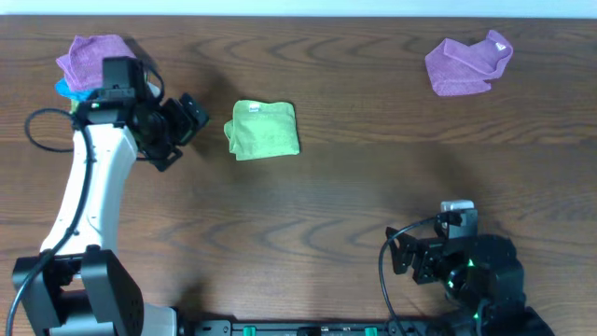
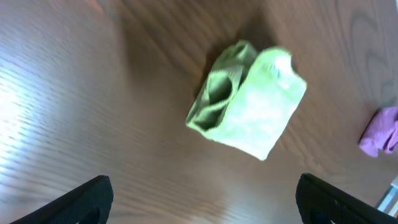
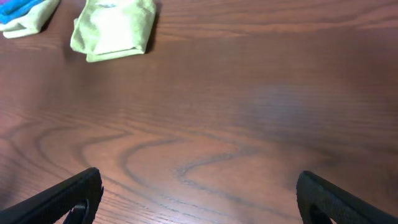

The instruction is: Fold the cloth

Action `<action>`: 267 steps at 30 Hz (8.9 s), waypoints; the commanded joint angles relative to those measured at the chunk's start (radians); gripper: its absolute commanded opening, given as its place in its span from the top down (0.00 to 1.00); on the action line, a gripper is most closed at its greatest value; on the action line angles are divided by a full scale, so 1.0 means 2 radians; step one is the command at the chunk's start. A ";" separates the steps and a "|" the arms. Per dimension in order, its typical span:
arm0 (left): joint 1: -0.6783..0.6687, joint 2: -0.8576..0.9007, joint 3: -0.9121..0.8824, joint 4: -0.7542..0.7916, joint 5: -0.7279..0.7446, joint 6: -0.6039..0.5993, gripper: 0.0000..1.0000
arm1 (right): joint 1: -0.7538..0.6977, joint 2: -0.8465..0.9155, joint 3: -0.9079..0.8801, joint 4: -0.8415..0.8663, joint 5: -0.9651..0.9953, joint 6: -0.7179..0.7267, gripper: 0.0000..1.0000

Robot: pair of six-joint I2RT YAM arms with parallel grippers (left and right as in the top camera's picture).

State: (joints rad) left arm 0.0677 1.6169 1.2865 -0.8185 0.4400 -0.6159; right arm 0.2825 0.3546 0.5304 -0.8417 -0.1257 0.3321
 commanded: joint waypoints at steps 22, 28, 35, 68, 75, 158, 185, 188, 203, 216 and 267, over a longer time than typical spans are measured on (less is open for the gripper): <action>-0.067 -0.010 -0.294 0.408 0.031 -0.224 0.05 | -0.004 -0.001 -0.002 0.000 0.012 0.014 0.01; -0.081 0.007 -0.295 0.435 0.013 -0.237 0.04 | -0.004 -0.001 -0.002 -0.008 0.012 0.014 0.01; -0.082 0.046 -0.295 0.479 0.012 -0.266 0.03 | -0.004 -0.001 -0.002 -0.017 0.012 0.014 0.01; -0.119 0.179 -0.294 0.677 -0.050 -0.255 0.60 | -0.004 -0.001 -0.002 -0.017 0.012 0.014 0.01; -0.119 0.180 -0.294 0.700 -0.038 -0.169 0.88 | -0.004 -0.001 -0.002 -0.017 0.012 0.014 0.01; 0.171 0.277 0.252 0.314 -0.048 -0.002 0.94 | -0.004 -0.001 -0.002 -0.017 0.012 0.014 0.01; 0.205 0.276 0.252 0.163 -0.111 0.044 0.60 | -0.004 -0.001 -0.002 -0.017 0.012 0.014 0.01; 0.210 0.273 0.252 0.162 -0.111 0.044 0.44 | -0.004 -0.001 -0.002 -0.017 0.012 0.014 0.01; 0.222 0.207 0.252 0.160 -0.111 0.046 0.05 | -0.004 -0.001 -0.002 -0.017 0.012 0.014 0.01; 0.217 0.136 0.252 0.139 0.005 0.044 0.05 | -0.004 -0.001 -0.002 -0.017 0.012 0.014 0.01; -0.053 -0.236 -0.171 0.271 -0.176 0.234 0.05 | -0.004 -0.001 -0.002 -0.017 0.012 0.014 0.01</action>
State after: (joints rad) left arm -0.0402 1.2537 1.0748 -0.3012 0.1669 -0.1741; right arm 0.2825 0.3538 0.5278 -0.8745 -0.1108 0.3489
